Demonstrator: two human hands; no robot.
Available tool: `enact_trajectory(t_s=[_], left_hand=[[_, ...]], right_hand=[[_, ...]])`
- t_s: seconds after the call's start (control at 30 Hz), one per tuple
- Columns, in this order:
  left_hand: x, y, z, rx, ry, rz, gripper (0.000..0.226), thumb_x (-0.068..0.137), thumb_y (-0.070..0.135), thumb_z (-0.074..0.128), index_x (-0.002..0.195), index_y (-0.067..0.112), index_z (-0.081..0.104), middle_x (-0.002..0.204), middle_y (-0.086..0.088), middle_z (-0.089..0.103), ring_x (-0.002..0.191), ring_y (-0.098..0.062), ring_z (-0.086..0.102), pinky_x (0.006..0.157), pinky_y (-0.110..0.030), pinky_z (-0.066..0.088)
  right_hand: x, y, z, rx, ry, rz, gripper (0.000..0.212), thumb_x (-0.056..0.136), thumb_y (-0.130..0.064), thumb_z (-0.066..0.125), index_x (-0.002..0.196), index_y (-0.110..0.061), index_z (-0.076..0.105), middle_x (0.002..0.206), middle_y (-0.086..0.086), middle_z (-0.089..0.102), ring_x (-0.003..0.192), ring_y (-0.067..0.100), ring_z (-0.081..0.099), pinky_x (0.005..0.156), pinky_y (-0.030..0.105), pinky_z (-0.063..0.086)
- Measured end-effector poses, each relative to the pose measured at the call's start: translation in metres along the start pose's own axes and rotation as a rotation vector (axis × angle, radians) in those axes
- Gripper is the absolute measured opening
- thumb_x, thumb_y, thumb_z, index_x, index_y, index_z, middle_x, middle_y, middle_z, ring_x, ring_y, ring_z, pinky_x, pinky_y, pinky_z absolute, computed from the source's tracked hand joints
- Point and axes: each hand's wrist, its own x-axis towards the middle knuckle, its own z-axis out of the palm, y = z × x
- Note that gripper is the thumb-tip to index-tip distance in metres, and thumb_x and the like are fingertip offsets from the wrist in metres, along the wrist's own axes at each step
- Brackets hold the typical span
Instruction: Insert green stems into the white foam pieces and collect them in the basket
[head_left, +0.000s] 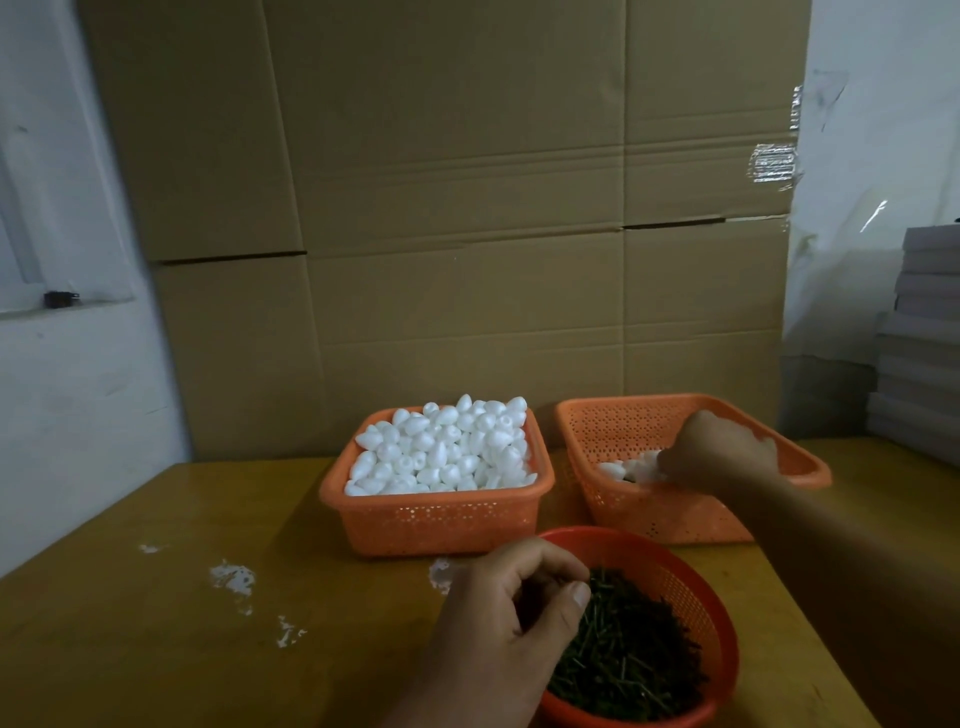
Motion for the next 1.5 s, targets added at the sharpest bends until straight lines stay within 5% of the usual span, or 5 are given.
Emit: enact_trajectory(t_s=[0.37, 0.8, 1.0, 1.1, 1.5], left_hand=[[0.0, 0.003, -0.001, 0.019, 0.024, 0.011, 0.014, 0.081, 0.045, 0.064, 0.094, 0.043, 0.069, 0.083, 0.011, 0.067, 0.078, -0.003, 0.064, 0.069, -0.018, 0.049], [0.019, 0.0, -0.025, 0.116, 0.153, -0.009, 0.019, 0.095, 0.019, 0.064, 0.088, 0.036, 0.064, 0.08, 0.004, 0.067, 0.074, -0.018, 0.065, 0.065, -0.037, 0.055], [0.081, -0.009, -0.048, 0.32, 0.248, -0.086, 0.015, 0.095, 0.009, 0.06, 0.096, 0.022, 0.066, 0.078, 0.006, 0.067, 0.07, -0.007, 0.063, 0.068, -0.025, 0.051], [0.115, -0.017, -0.053, 0.45, 0.197, -0.138, 0.022, 0.096, 0.007, 0.055, 0.112, 0.014, 0.069, 0.108, -0.006, 0.071, 0.107, -0.017, 0.066, 0.091, -0.032, 0.052], [0.177, -0.046, -0.05, 1.049, -0.168, -0.197, 0.037, 0.093, 0.05, 0.054, 0.128, 0.038, 0.059, 0.138, 0.006, 0.053, 0.141, -0.022, 0.027, 0.114, -0.052, 0.016]], right_hand=[[-0.062, -0.006, -0.004, 0.413, 0.239, -0.282, 0.032, 0.095, -0.027, 0.059, 0.069, -0.01, 0.069, 0.057, 0.007, 0.064, 0.049, 0.021, 0.057, 0.053, 0.038, 0.048], [-0.152, -0.001, 0.016, 0.3, 0.078, -0.648, 0.03, 0.094, -0.032, 0.058, 0.121, -0.041, 0.067, 0.107, -0.021, 0.069, 0.097, 0.001, 0.065, 0.086, 0.029, 0.055], [-0.155, -0.001, 0.014, 0.331, 0.142, -0.655, 0.023, 0.093, -0.037, 0.059, 0.112, -0.039, 0.071, 0.092, -0.02, 0.071, 0.082, 0.001, 0.065, 0.074, 0.028, 0.056], [-0.158, -0.002, 0.016, 0.336, 0.156, -0.654, 0.019, 0.091, -0.037, 0.062, 0.106, -0.038, 0.073, 0.081, -0.023, 0.068, 0.073, 0.0, 0.064, 0.066, 0.025, 0.054], [-0.167, -0.006, 0.022, 0.312, 0.167, -0.672, 0.017, 0.085, -0.041, 0.066, 0.101, -0.047, 0.07, 0.062, -0.028, 0.056, 0.065, 0.003, 0.063, 0.061, 0.024, 0.053]])
